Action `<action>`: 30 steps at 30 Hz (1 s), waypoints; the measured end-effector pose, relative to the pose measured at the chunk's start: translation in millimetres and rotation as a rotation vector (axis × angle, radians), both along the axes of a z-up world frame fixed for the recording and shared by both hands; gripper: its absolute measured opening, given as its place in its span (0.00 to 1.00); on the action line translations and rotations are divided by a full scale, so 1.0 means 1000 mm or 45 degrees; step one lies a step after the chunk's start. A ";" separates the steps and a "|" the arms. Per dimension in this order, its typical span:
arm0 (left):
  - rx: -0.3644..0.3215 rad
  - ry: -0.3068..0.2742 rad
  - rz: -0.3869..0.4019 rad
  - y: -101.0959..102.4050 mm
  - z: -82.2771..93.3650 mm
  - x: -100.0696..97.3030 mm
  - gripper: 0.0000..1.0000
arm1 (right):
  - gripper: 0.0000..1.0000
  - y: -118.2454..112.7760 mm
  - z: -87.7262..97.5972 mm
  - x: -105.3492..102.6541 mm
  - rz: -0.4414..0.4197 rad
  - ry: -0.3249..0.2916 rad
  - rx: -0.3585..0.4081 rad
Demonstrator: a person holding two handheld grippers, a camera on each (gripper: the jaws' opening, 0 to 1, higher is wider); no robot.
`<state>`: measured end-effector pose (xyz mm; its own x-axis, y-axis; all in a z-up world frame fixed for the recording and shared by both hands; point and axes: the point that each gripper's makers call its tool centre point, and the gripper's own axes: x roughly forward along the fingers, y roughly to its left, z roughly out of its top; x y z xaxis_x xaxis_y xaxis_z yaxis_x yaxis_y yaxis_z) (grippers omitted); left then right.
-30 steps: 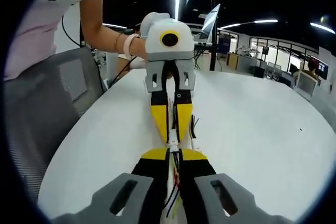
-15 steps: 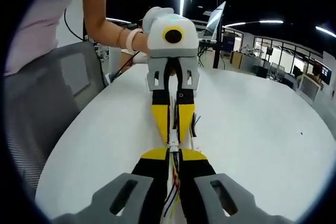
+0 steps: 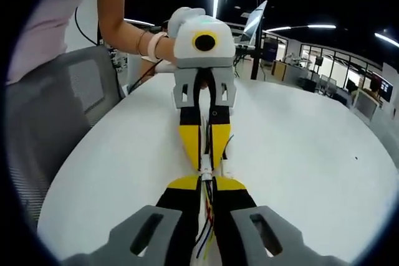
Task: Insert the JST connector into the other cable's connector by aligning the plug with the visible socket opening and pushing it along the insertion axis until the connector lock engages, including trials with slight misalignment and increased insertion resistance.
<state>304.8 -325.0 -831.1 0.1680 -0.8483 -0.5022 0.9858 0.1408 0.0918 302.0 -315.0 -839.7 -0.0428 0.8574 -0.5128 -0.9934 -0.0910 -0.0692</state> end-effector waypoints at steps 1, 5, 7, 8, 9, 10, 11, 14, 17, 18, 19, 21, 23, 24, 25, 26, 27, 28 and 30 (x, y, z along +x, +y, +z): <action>0.000 0.004 -0.005 -0.001 -0.001 -0.001 0.00 | 0.03 0.000 -0.001 -0.001 0.004 0.000 -0.004; 0.013 0.008 -0.006 -0.002 -0.004 -0.001 0.00 | 0.03 0.000 -0.003 0.000 0.005 -0.003 -0.011; 0.012 0.016 0.000 -0.002 -0.005 0.000 0.00 | 0.03 0.000 -0.004 0.000 0.008 -0.016 -0.015; 0.009 0.019 0.002 -0.002 -0.005 0.000 0.00 | 0.04 0.000 -0.004 0.000 0.009 -0.023 -0.015; 0.007 0.021 -0.003 -0.002 -0.005 0.000 0.00 | 0.04 -0.001 -0.004 0.000 0.010 -0.018 -0.013; 0.007 0.024 -0.005 -0.002 -0.006 0.000 0.00 | 0.04 -0.001 -0.005 0.000 0.009 -0.019 -0.013; 0.009 0.024 -0.006 -0.002 -0.006 0.000 0.00 | 0.04 -0.001 -0.005 -0.001 0.008 -0.022 -0.013; 0.022 0.025 -0.012 -0.002 -0.010 -0.001 0.00 | 0.04 0.000 -0.008 -0.002 0.004 -0.022 -0.020; 0.021 0.030 -0.006 -0.001 -0.011 0.000 0.00 | 0.04 0.000 -0.009 -0.002 -0.011 -0.018 -0.016; 0.019 0.029 -0.005 -0.001 -0.010 0.000 0.00 | 0.04 0.000 -0.008 -0.002 -0.018 -0.013 -0.012; 0.016 0.031 -0.004 0.000 -0.010 0.001 0.00 | 0.04 0.000 -0.008 -0.002 -0.021 -0.012 -0.010; 0.016 0.028 -0.004 0.001 -0.011 0.002 0.00 | 0.04 -0.001 -0.008 -0.002 -0.023 -0.017 -0.007; 0.022 0.029 -0.003 0.001 -0.012 0.002 0.00 | 0.04 -0.001 -0.009 -0.003 -0.022 -0.021 -0.006; 0.020 0.032 0.000 0.002 -0.012 0.003 0.00 | 0.04 0.000 -0.008 -0.003 -0.026 -0.016 -0.001; 0.017 0.036 0.004 0.002 -0.012 0.003 0.00 | 0.04 -0.001 -0.008 -0.003 -0.029 -0.014 0.001; 0.016 0.039 0.006 0.002 -0.012 0.003 0.00 | 0.04 0.000 -0.008 -0.003 -0.031 -0.014 0.003; 0.015 0.040 0.006 0.002 -0.012 0.003 0.00 | 0.04 0.000 -0.008 -0.003 -0.033 -0.012 0.005; 0.015 0.042 0.007 0.002 -0.012 0.003 0.00 | 0.04 0.000 -0.008 -0.003 -0.033 -0.011 0.007; 0.014 0.045 0.010 0.003 -0.013 0.003 0.00 | 0.04 0.000 -0.008 -0.004 -0.038 -0.006 0.011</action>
